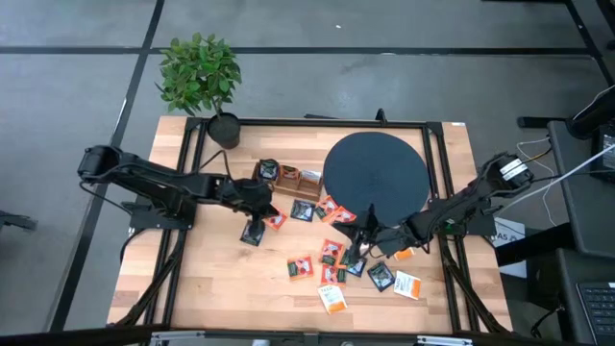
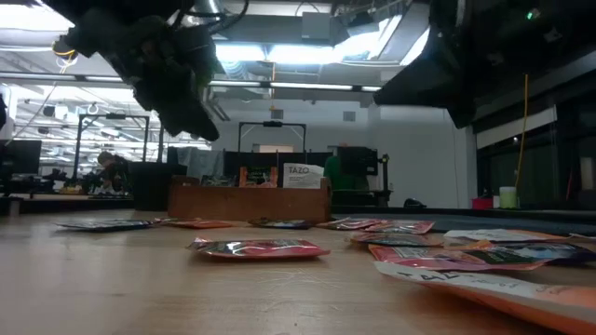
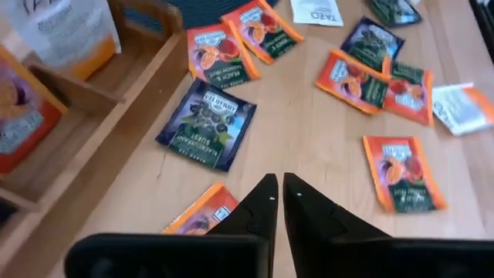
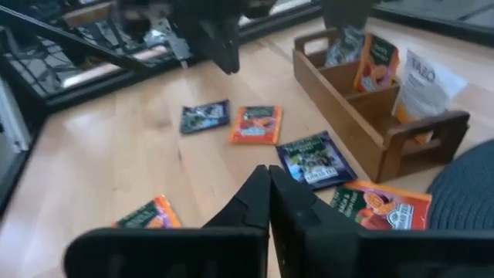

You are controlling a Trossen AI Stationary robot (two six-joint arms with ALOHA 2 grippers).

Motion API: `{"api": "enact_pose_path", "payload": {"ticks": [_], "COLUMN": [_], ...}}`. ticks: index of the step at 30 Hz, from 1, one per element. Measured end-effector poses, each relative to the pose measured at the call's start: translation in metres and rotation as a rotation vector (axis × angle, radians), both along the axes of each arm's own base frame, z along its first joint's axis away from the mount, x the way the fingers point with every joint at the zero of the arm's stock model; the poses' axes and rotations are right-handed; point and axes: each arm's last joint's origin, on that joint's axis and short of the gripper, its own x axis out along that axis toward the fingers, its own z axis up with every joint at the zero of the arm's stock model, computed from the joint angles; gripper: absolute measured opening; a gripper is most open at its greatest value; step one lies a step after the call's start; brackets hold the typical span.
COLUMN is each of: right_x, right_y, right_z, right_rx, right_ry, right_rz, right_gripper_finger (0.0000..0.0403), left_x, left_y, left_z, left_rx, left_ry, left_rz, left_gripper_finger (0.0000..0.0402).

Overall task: Pick & Place Tea
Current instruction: Put the dark blue tea bag into the left section of the wooden organizer

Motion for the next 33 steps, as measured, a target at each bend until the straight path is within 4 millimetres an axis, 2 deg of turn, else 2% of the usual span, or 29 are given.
{"api": "enact_pose_path", "payload": {"ticks": [5, 11, 17, 23, 28, 33], "right_x": [0.013, 0.047, 0.072, 0.095, 0.103, 0.104], "right_y": [-0.002, -0.007, -0.024, -0.036, -0.044, -0.05], "right_z": [-0.016, -0.022, -0.026, -0.033, -0.053, -0.058], "right_rx": [0.03, -0.009, 0.061, 0.082, 0.125, 0.15], "right_ry": [0.037, 0.103, 0.183, 0.235, 0.305, 0.313], "right_rz": [0.001, 0.031, -0.061, -0.12, -0.16, -0.19], "right_gripper_finger": [0.0008, 0.0006, 0.0004, 0.0004, 0.0004, 0.0004], "left_x": [0.007, 0.013, 0.015, 0.016, 0.016, 0.016], "left_y": [0.0, 0.001, 0.005, 0.006, 0.006, 0.006], "left_z": [-0.009, -0.019, -0.025, -0.028, -0.029, -0.029], "left_rx": [-0.044, -0.054, -0.063, -0.072, -0.07, -0.069], "left_ry": [0.015, 0.038, 0.05, 0.061, 0.067, 0.066], "left_rz": [0.038, 0.107, 0.205, 0.223, 0.223, 0.223], "left_gripper_finger": [0.0037, 0.0054, 0.0076, 0.0097, 0.0111, 0.0123]}}
